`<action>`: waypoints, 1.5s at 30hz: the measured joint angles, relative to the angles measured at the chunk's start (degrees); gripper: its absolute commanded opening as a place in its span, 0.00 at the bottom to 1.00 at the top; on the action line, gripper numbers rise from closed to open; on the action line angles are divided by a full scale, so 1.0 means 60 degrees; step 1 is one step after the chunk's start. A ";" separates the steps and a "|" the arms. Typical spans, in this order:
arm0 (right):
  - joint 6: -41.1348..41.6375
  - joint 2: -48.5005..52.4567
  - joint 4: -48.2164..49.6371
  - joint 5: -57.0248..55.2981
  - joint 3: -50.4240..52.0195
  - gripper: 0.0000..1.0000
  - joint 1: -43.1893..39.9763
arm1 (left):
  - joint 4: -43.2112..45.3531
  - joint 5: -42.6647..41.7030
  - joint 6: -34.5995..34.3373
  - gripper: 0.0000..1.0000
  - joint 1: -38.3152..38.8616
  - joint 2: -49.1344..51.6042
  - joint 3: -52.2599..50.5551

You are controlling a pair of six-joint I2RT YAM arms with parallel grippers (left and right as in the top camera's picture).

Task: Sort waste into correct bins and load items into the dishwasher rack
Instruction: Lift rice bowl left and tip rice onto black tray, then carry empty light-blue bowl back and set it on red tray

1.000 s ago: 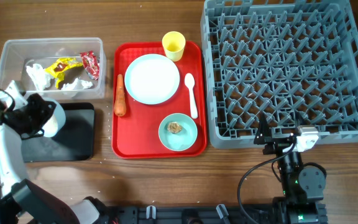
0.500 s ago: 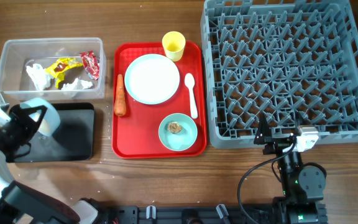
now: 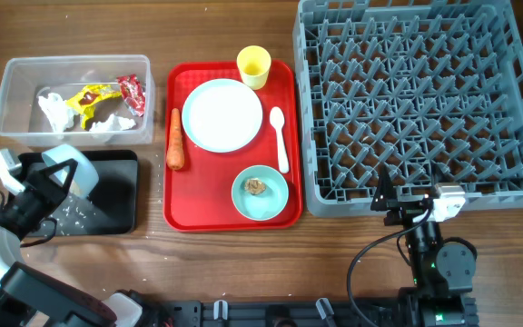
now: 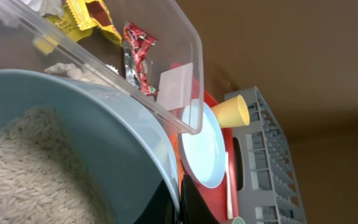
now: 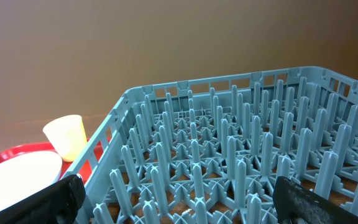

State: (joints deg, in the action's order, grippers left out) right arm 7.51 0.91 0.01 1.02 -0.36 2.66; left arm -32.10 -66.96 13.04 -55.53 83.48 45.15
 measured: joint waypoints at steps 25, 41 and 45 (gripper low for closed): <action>0.0000 0.0000 0.0000 0.0000 0.0000 1.00 0.0000 | -0.0430 -0.2860 0.0066 0.04 -0.1330 0.0000 -0.0678; 0.0000 0.0000 0.0000 0.0000 0.0000 1.00 0.0000 | 0.0073 -0.3213 -0.1282 0.04 -0.1330 0.0000 -0.0696; 0.0000 0.0000 0.0000 0.0000 0.0000 1.00 0.0000 | 0.0266 -0.3217 -0.1377 0.04 -0.1330 0.0000 -0.0696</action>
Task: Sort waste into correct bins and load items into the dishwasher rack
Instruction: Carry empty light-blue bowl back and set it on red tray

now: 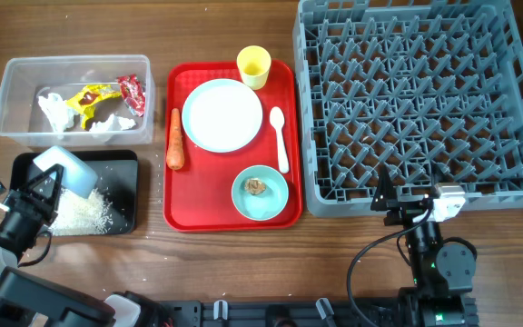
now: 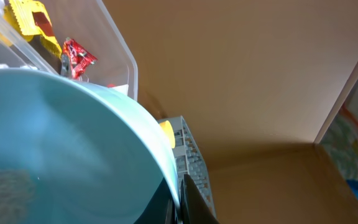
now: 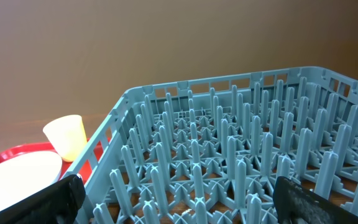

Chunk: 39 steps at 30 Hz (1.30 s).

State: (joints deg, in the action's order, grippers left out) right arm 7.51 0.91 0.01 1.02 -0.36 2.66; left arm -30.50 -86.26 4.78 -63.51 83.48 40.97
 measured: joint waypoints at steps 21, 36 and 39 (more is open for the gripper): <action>0.0000 0.0000 0.0000 0.0000 0.0000 1.00 0.0000 | -0.0514 -0.0109 -0.0113 0.04 -0.0047 0.0000 -0.0029; 0.0000 0.0000 0.0000 0.0000 0.0000 1.00 0.0000 | 0.0707 0.0710 -0.1854 0.04 0.0004 -0.0077 0.0342; 0.0000 0.0000 0.0000 0.0000 0.0000 1.00 0.0000 | 0.0692 0.1749 -0.2688 0.04 0.0441 -0.0761 0.0678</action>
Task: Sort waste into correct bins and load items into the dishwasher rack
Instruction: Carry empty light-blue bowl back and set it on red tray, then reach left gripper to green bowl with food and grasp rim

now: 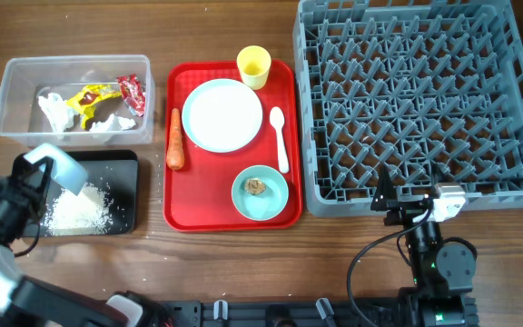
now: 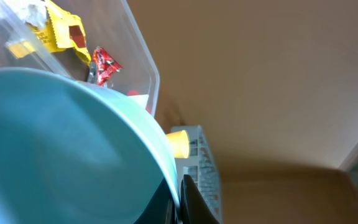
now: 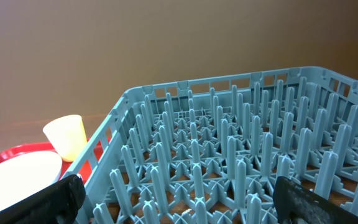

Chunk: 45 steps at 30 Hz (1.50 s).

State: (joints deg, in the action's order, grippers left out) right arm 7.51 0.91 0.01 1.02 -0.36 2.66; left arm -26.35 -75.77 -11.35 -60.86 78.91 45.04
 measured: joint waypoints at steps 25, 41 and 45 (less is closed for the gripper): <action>0.0000 0.0000 0.0000 0.0000 0.0000 1.00 0.0000 | -0.2714 1.0775 -0.1392 0.04 1.3092 -0.1654 0.0849; 0.0000 0.0000 0.0000 0.0000 0.0000 1.00 0.0000 | -0.2612 1.1344 -0.1566 0.08 1.4065 0.0601 0.0852; 0.0000 0.0000 0.0000 0.0000 0.0000 1.00 0.0000 | -0.2612 1.1420 -0.1570 0.10 1.4065 0.0601 0.0852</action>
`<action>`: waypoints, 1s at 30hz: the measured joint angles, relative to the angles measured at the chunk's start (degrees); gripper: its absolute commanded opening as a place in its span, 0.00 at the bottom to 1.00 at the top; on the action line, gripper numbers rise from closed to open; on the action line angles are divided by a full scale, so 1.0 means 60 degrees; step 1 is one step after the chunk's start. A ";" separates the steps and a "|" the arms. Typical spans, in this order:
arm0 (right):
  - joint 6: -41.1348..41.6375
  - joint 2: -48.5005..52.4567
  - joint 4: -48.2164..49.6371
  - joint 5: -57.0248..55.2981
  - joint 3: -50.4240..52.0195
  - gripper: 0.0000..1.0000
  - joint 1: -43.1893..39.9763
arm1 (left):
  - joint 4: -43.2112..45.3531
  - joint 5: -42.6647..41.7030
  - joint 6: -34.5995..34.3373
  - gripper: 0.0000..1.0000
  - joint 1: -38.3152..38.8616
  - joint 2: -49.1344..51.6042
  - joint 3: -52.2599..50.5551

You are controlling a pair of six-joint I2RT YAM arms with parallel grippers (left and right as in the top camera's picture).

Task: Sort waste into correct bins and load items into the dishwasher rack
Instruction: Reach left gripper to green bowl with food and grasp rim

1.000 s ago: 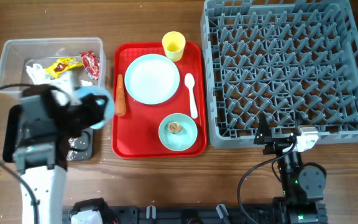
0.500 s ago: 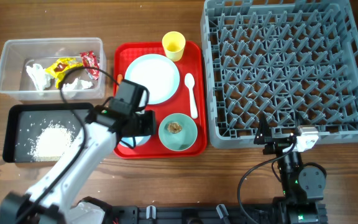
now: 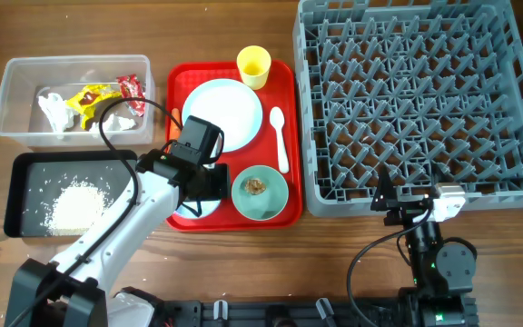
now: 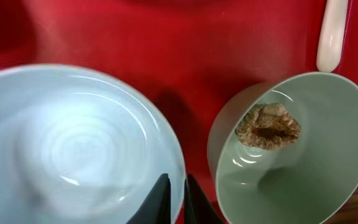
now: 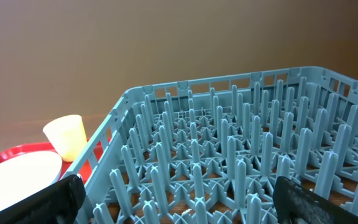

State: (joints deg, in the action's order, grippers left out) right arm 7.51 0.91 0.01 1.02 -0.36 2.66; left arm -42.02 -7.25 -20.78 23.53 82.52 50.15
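Observation:
My left gripper is shut on the rim of an empty light blue bowl, upright at the front left of the red tray; whether it rests on the tray I cannot tell. Right beside it sits a green bowl with a brown food lump. A white plate, white spoon, yellow cup and carrot are also on the tray. The grey-blue dishwasher rack stands at the right. Before its front edge, my right gripper is open and holds nothing.
A black tray at the front left holds a heap of rice. Behind it a clear bin holds wrappers and crumpled paper. My left arm reaches across from the front left, over the tray's left edge and part of the carrot.
My left gripper was at the far left with the blue bowl tipped over the black tray. Now it holds the bowl upright at the red tray's front left. The right arm has not moved.
First the blue bowl, full of rice, was tilted over the black tray with few grains in it. Then a heap of rice lay in the tray and the bowl looked nearly empty. It stayed tipped there, and now it is empty at the red tray.

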 measured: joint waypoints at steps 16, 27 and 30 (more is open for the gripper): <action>0.0000 0.0000 0.0000 0.0000 0.0000 1.00 0.0000 | -0.0754 0.0069 -0.0095 0.22 0.0211 -0.0466 0.2302; 0.0000 0.0000 0.0000 0.0000 0.0000 1.00 0.0000 | -0.0667 0.0736 -0.0499 0.22 0.2051 0.0423 0.2517; 0.0000 0.0000 0.0000 0.0000 0.0000 1.00 0.0000 | -0.0262 0.0772 -0.0525 0.39 0.2331 0.1009 0.2517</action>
State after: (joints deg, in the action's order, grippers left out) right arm 7.51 0.91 0.01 1.02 -0.36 2.66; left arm -43.59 -2.61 -23.92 37.52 88.58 65.25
